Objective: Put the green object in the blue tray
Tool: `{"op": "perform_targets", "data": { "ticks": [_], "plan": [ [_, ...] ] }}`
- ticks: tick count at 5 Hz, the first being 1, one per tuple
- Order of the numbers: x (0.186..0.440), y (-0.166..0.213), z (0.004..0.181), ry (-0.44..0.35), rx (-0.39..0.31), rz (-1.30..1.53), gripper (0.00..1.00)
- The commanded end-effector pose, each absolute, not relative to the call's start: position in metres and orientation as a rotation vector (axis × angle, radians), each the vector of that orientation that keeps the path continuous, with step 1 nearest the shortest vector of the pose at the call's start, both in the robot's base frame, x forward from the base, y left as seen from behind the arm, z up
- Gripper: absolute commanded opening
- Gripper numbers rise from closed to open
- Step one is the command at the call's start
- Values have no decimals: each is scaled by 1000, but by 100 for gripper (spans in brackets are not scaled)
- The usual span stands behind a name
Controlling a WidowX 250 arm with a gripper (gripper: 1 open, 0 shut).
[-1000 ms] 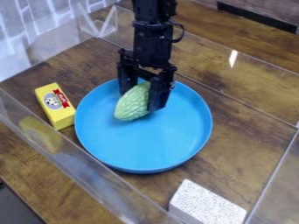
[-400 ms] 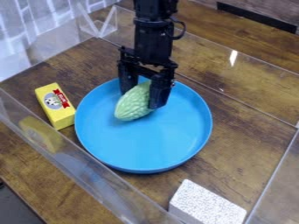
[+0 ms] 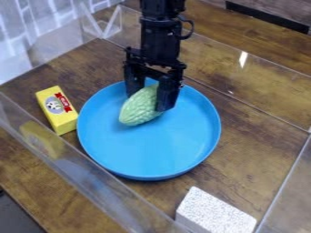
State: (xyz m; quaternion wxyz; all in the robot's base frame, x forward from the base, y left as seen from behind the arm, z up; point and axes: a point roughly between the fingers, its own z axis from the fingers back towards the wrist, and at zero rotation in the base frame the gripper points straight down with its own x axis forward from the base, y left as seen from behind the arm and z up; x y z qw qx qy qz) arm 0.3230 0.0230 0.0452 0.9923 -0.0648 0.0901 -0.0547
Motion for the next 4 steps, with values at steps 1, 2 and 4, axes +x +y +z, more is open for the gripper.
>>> {"op": "perform_targets", "data": {
  "ticks": [1,2,4],
  "plan": [
    [332,29,62,118,-125,-91,100],
    [331,29,61,118,-125,-87,100],
    [330,29,60,119,-127,-78,100]
  ]
}}
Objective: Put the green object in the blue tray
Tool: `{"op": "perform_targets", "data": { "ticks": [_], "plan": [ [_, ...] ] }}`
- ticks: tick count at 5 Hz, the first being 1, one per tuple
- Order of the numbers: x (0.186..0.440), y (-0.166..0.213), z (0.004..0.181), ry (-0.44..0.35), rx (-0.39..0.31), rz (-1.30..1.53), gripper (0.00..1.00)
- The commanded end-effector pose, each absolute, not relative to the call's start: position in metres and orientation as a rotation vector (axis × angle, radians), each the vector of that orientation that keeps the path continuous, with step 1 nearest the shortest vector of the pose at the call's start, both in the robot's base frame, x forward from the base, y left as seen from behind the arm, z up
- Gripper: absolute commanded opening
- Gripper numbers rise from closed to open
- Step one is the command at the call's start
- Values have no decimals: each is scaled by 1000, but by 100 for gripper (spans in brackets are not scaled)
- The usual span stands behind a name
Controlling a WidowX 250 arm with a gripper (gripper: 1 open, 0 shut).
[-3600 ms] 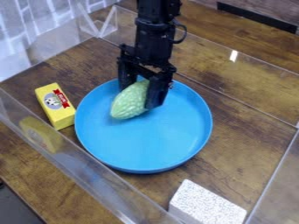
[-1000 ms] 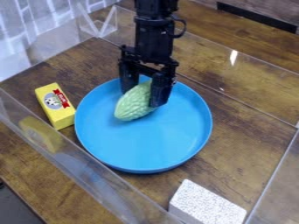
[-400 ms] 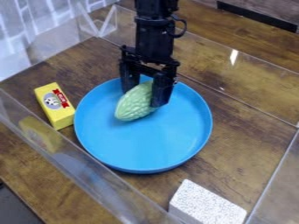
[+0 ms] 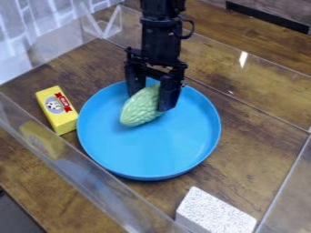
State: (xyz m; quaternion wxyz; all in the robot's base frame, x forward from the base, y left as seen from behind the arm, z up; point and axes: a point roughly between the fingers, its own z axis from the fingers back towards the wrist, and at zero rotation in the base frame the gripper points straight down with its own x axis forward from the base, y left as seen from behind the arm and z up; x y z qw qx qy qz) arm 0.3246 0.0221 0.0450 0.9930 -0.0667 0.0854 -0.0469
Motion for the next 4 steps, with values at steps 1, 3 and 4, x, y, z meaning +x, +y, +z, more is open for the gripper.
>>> {"op": "perform_targets", "data": {
  "ticks": [1,3,4],
  "plan": [
    [328,29,59,120,-128,-73,100],
    [329,26,44,141,-116,-77,100],
    [329,25,36,150,-111,-78,0]
  ]
}}
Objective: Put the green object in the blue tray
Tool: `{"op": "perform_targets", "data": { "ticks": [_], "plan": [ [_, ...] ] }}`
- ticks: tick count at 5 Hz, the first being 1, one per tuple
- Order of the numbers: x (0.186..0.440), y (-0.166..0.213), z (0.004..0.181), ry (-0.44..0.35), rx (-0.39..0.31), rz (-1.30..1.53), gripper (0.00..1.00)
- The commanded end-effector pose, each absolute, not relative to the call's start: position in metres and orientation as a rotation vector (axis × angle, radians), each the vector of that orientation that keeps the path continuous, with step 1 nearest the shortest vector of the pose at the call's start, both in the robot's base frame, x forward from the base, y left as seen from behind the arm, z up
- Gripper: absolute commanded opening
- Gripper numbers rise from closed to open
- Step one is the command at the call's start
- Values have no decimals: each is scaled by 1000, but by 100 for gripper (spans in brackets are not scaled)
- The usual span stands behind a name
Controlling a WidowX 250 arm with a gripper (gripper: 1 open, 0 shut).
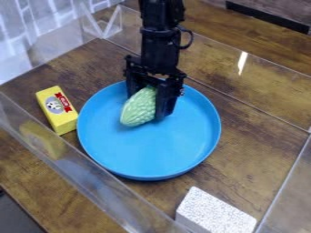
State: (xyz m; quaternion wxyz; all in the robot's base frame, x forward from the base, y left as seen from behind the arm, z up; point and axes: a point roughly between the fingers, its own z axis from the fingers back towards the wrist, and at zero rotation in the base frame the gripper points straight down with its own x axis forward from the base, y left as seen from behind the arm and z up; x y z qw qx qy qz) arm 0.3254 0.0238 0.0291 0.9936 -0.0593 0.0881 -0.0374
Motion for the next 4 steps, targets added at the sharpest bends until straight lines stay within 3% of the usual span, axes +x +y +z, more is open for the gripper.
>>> {"op": "perform_targets", "data": {
  "ticks": [1,4],
  "plan": [
    [328,19,36,160,-116,-86,0],
    [325,3,34,186,-133,-111,0]
  ]
}}
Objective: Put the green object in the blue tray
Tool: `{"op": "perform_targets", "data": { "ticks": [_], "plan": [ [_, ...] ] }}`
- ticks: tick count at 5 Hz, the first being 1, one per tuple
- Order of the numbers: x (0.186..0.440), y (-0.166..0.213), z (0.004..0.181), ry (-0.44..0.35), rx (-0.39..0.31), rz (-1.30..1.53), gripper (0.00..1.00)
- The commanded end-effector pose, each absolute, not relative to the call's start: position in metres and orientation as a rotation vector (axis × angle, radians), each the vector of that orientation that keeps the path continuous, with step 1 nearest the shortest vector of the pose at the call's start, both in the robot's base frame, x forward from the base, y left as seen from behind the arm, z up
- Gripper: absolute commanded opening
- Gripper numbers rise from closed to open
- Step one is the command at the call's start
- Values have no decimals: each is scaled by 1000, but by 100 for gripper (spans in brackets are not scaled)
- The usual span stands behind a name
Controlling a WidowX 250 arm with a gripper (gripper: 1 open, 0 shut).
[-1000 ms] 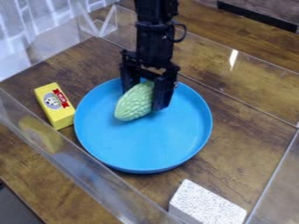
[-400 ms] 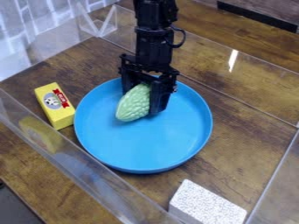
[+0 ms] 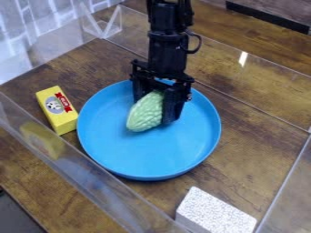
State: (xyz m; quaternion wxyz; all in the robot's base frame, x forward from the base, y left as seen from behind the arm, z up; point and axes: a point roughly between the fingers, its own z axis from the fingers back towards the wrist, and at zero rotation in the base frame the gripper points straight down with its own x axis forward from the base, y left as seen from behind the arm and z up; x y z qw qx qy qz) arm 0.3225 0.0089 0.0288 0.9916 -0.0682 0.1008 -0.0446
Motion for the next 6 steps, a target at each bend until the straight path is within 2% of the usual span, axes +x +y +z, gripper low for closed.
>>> {"op": "perform_targets", "data": {
  "ticks": [1,6],
  "plan": [
    [324,-3,31,198,-135,-118,0],
    [317,-30,12,239,-166,-148,0]
  ]
}}
